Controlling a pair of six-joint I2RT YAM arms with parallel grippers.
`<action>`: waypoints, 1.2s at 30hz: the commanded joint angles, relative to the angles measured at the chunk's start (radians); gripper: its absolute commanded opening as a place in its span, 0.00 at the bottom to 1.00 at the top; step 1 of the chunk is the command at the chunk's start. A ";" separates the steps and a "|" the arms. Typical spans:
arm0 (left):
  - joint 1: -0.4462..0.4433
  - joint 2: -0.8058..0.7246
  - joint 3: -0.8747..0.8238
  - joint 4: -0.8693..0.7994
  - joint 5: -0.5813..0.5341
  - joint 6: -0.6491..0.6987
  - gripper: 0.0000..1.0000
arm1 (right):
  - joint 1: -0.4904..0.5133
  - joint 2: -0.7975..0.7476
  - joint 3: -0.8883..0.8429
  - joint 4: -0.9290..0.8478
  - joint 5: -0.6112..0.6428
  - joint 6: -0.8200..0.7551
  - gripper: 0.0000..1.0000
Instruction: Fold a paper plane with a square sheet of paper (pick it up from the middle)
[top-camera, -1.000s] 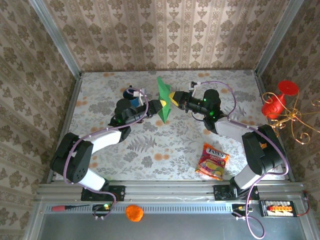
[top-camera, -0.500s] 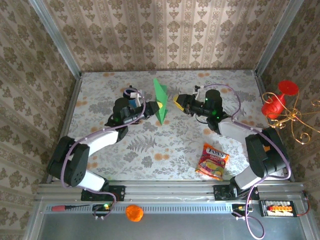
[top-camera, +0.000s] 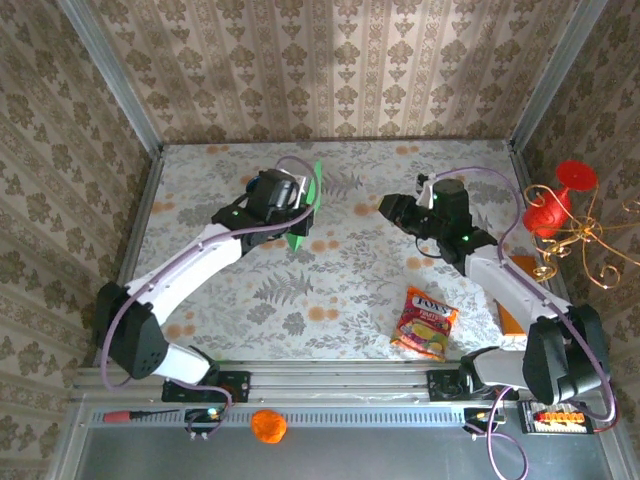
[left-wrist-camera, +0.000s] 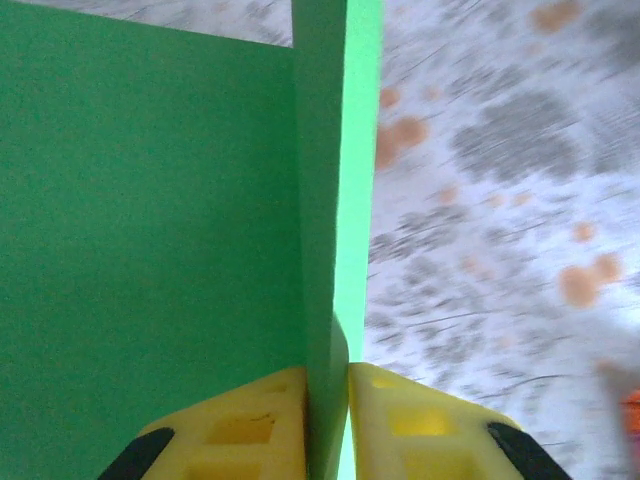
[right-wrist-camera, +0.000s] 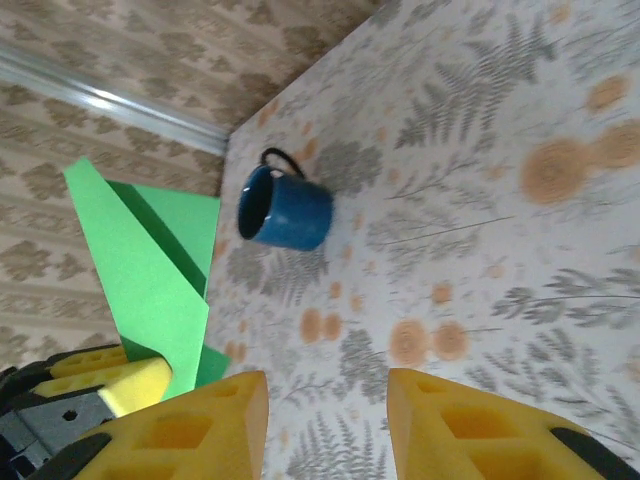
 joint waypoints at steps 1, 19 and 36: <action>-0.039 0.087 0.067 -0.226 -0.290 0.121 0.18 | -0.014 -0.046 0.032 -0.129 0.090 -0.097 0.37; -0.186 0.652 0.272 -0.404 -0.873 0.156 0.16 | -0.067 -0.072 -0.018 -0.143 0.099 -0.090 0.35; -0.261 0.725 0.310 -0.364 -0.693 0.121 0.27 | -0.072 -0.048 -0.034 -0.112 0.071 -0.064 0.35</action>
